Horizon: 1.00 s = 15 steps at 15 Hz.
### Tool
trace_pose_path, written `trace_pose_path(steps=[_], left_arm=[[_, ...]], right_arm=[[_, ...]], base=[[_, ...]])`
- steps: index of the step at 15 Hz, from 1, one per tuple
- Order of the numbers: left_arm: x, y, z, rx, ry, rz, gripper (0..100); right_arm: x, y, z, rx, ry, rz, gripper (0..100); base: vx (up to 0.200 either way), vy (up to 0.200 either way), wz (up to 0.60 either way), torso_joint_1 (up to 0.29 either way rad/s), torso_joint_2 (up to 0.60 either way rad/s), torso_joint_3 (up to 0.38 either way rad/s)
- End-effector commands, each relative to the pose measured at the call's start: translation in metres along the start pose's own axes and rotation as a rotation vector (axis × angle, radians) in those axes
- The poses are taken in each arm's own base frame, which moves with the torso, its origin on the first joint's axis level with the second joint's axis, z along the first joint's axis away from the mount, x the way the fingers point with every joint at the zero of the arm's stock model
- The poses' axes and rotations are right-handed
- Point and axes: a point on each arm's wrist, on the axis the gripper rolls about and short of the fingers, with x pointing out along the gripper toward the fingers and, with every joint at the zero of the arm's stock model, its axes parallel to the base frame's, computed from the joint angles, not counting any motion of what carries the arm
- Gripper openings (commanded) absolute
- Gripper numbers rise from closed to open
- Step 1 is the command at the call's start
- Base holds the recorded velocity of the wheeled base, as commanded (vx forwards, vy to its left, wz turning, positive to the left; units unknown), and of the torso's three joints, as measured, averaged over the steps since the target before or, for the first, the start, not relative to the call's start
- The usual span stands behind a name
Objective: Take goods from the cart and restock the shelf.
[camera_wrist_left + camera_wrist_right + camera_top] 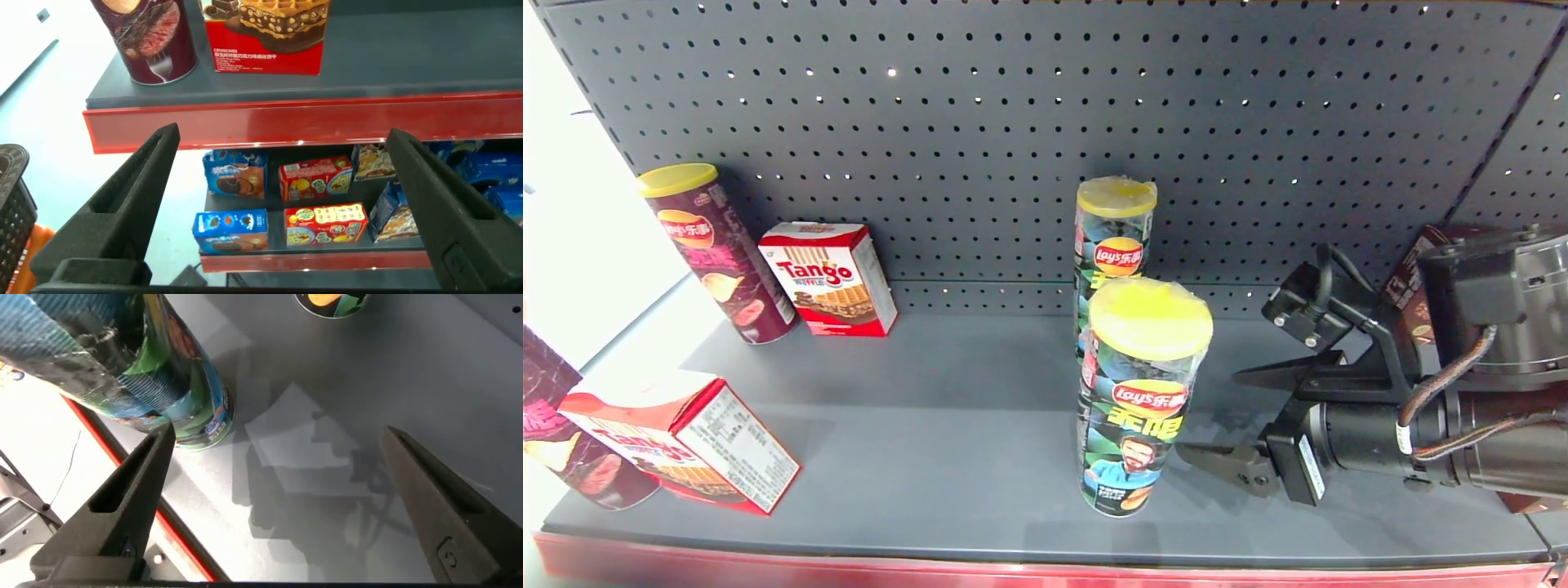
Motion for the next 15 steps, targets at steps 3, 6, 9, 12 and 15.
trace_pose_path(steps=[3, 6, 9, 12, 15], left_arm=[[0.000, 0.000, 0.000, 0.000, 0.001, 0.000, 100], [0.000, 0.000, 0.000, 0.000, 0.001, 0.000, 100], [0.000, 0.000, 0.000, -0.001, 0.001, 0.001, 100], [0.000, 0.000, 0.000, -0.001, 0.001, 0.001, 100], [0.000, 0.000, 0.000, 0.002, 0.001, 0.000, 100]], right_arm=[[0.005, 0.000, 0.001, -0.001, -0.002, 0.002, 100], [0.005, -0.001, 0.000, 0.000, -0.001, 0.000, 100], [0.004, 0.000, 0.000, 0.000, -0.001, -0.001, 100], [-0.010, -0.003, 0.000, 0.007, -0.033, -0.019, 100], [-0.040, -0.020, 0.005, 0.039, -0.112, -0.106, 100]], base=[[0.000, 0.000, 0.00, 0.000, 0.00, 0.000], [0.000, 0.000, 0.00, 0.000, 0.00, 0.000], [0.000, 0.000, 0.00, 0.000, 0.00, 0.000], [0.000, 0.000, 0.00, 0.000, 0.00, 0.000], [0.000, 0.000, 0.00, 0.000, 0.00, 0.000]])
